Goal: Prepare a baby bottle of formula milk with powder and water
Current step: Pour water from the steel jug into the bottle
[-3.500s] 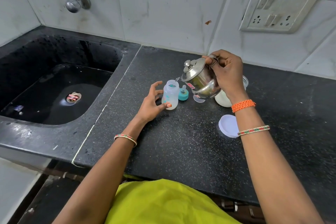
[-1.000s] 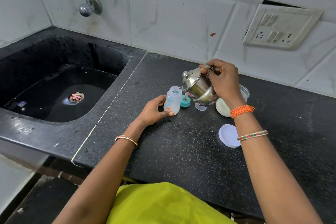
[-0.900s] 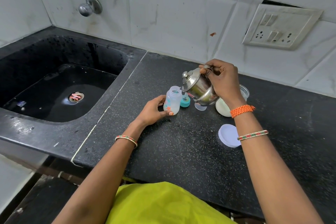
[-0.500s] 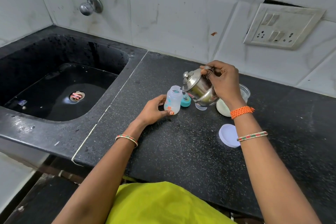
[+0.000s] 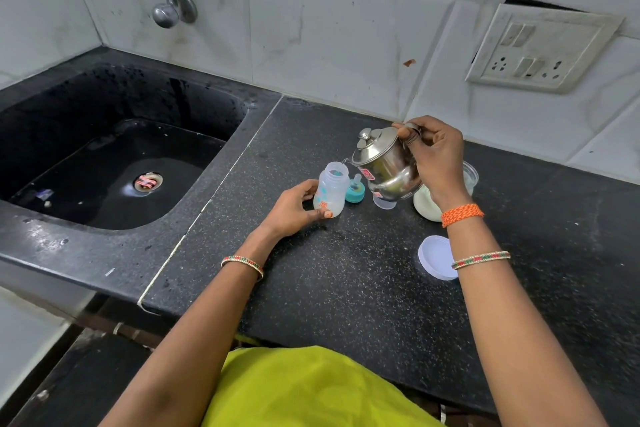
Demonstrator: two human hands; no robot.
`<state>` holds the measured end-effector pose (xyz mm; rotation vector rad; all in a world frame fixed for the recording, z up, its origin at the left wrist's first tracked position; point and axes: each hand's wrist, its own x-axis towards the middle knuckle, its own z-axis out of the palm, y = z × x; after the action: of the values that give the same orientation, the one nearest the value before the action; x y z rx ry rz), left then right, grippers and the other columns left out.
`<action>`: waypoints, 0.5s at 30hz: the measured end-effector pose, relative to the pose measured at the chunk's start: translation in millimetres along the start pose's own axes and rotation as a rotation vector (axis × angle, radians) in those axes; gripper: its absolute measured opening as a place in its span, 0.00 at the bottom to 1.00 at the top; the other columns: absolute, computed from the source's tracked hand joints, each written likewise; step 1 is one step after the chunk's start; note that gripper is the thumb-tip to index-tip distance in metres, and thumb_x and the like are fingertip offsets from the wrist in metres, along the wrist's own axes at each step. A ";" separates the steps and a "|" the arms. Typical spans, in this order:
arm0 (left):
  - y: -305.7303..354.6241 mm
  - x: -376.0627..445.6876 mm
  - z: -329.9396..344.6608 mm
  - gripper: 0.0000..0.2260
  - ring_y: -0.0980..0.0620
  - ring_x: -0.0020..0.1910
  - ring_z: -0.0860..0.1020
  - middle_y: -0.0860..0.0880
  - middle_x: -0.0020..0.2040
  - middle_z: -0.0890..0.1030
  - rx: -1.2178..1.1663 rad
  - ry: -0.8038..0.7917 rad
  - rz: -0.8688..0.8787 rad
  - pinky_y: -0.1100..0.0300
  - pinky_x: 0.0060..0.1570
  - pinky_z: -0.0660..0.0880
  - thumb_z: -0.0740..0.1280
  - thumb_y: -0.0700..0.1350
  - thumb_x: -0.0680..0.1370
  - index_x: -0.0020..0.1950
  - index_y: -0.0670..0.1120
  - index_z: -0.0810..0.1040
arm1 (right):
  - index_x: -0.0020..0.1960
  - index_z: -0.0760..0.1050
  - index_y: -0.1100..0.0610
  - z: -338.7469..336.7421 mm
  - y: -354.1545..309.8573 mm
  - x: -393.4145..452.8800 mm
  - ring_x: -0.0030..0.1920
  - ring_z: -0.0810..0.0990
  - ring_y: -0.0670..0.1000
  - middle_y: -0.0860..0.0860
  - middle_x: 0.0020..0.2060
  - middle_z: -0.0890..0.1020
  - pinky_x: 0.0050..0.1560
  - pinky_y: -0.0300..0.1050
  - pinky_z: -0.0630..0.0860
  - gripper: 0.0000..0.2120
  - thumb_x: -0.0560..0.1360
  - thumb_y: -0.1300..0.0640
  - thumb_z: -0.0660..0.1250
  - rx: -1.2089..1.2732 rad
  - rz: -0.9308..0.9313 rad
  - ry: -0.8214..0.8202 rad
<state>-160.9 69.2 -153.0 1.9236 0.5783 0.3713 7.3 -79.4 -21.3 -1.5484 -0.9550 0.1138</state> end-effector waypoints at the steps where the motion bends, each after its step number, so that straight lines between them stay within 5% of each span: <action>1: -0.3 0.3 0.2 0.29 0.53 0.67 0.72 0.48 0.68 0.74 0.000 0.000 0.000 0.57 0.69 0.67 0.75 0.43 0.71 0.69 0.47 0.69 | 0.42 0.78 0.49 -0.5 0.6 0.3 0.50 0.84 0.49 0.50 0.45 0.84 0.52 0.43 0.79 0.08 0.74 0.61 0.70 0.013 -0.004 0.005; 7: -0.5 0.3 0.1 0.30 0.52 0.68 0.71 0.48 0.69 0.73 0.002 0.003 -0.011 0.53 0.70 0.66 0.75 0.43 0.71 0.70 0.47 0.68 | 0.41 0.79 0.47 -0.5 3.5 1.9 0.50 0.84 0.50 0.43 0.41 0.85 0.51 0.44 0.79 0.09 0.74 0.61 0.70 0.032 -0.012 0.007; 15: -0.8 0.8 0.0 0.30 0.52 0.69 0.71 0.48 0.70 0.73 -0.002 -0.006 -0.017 0.54 0.70 0.66 0.75 0.43 0.71 0.71 0.47 0.67 | 0.42 0.78 0.50 0.2 -4.3 1.9 0.52 0.84 0.48 0.54 0.46 0.84 0.53 0.42 0.79 0.07 0.75 0.61 0.69 0.007 -0.018 -0.044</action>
<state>-160.4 69.9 -153.7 1.9162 0.5901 0.3551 6.3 -78.5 -16.8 -1.5359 -1.0015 0.1393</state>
